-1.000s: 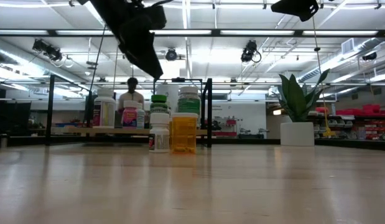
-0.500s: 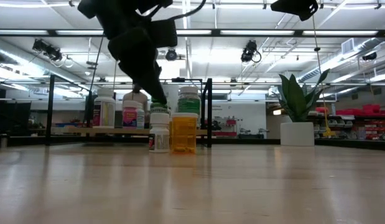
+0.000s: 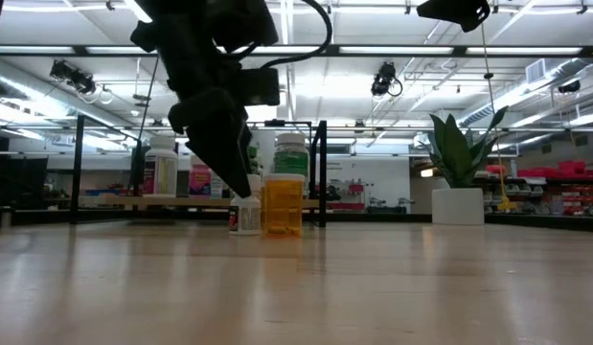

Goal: Pick and place medicine bottles onto shelf by color
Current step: Put the small white pill bottle on the shelf

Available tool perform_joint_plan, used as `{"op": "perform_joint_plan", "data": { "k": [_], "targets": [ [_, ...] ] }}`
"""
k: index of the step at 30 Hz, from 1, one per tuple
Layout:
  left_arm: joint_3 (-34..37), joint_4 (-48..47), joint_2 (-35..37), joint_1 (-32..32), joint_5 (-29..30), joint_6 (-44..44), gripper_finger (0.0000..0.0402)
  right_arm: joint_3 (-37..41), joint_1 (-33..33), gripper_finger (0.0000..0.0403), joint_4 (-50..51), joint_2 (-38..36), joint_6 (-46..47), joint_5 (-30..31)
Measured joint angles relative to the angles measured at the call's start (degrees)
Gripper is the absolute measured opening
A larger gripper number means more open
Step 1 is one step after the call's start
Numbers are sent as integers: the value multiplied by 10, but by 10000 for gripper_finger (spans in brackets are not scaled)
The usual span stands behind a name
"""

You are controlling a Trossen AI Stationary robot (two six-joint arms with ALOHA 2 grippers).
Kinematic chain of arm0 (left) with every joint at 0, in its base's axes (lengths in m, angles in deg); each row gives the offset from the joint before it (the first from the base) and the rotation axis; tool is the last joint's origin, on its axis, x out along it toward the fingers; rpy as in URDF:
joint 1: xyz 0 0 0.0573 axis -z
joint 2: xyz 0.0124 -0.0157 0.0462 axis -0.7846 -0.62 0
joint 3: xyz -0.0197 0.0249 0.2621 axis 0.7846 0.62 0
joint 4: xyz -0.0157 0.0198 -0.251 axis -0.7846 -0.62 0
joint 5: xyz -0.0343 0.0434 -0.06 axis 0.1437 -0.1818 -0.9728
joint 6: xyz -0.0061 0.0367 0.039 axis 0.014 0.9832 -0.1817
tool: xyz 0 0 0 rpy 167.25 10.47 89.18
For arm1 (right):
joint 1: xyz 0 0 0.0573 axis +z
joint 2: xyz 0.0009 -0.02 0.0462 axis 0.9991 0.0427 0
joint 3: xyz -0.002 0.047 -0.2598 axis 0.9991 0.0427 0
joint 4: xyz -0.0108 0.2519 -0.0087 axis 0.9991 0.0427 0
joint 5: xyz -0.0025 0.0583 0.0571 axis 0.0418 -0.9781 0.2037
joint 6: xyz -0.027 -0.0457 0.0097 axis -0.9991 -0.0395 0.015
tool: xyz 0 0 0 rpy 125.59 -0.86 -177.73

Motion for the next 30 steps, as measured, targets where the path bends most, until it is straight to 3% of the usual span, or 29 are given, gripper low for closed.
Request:
{"op": "perform_joint_plan", "data": {
  "k": [15,23,30],
  "targets": [
    [0,3,2,0,5,-4,153,0,0,352,0,0,0,0],
    [1,-120,89,-23,16,-61,167,0,0,352,2,0,0,0],
    [36,-213,223,-28,156,-128,163,0,0,352,3,0,-2,0]
  ]
}}
